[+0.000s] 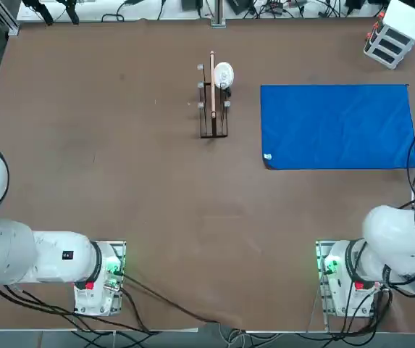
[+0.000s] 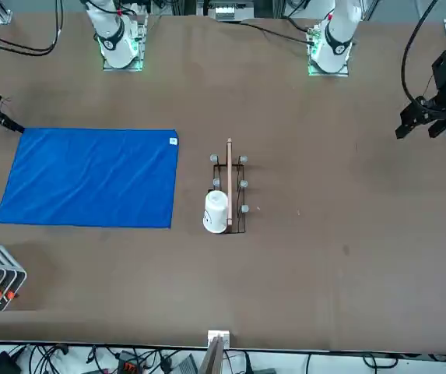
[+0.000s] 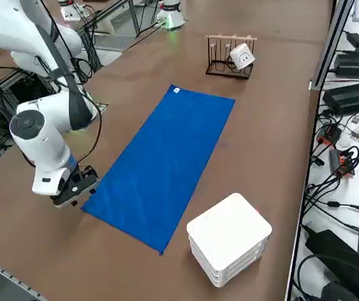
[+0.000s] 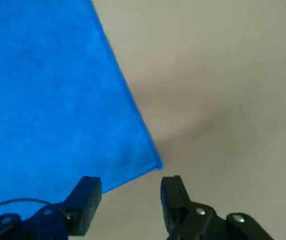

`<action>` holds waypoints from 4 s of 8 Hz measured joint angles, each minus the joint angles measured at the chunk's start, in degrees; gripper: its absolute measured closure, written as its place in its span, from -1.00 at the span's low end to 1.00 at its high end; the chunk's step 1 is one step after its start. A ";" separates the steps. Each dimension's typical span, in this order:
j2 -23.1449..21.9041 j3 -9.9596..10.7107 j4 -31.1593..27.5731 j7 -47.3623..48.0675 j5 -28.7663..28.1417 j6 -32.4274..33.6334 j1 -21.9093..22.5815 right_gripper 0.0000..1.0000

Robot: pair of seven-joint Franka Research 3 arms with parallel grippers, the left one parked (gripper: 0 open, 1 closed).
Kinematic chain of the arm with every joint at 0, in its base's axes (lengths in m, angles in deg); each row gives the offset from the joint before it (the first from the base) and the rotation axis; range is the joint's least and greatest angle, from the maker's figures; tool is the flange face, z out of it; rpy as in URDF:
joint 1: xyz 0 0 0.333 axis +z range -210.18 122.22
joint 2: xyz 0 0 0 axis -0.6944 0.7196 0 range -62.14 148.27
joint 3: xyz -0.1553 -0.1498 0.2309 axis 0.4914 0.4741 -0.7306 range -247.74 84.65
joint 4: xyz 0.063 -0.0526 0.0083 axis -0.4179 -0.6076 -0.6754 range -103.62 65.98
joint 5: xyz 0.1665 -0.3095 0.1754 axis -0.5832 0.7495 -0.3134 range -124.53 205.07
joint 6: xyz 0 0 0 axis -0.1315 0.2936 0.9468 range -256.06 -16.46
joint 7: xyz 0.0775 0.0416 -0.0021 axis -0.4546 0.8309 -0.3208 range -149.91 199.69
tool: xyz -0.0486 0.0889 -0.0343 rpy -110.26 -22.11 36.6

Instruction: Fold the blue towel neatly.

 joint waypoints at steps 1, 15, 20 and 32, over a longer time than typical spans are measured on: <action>0.91 -0.01 0.02 0.00 0.00 -1.00 -0.21 -0.46; 5.41 -0.07 0.10 -0.03 0.00 -6.14 -3.20 -0.37; 5.39 -0.24 0.17 0.05 -0.09 -6.14 -3.20 -0.37; 5.89 -0.82 0.06 0.15 -0.47 -6.15 -3.21 -0.04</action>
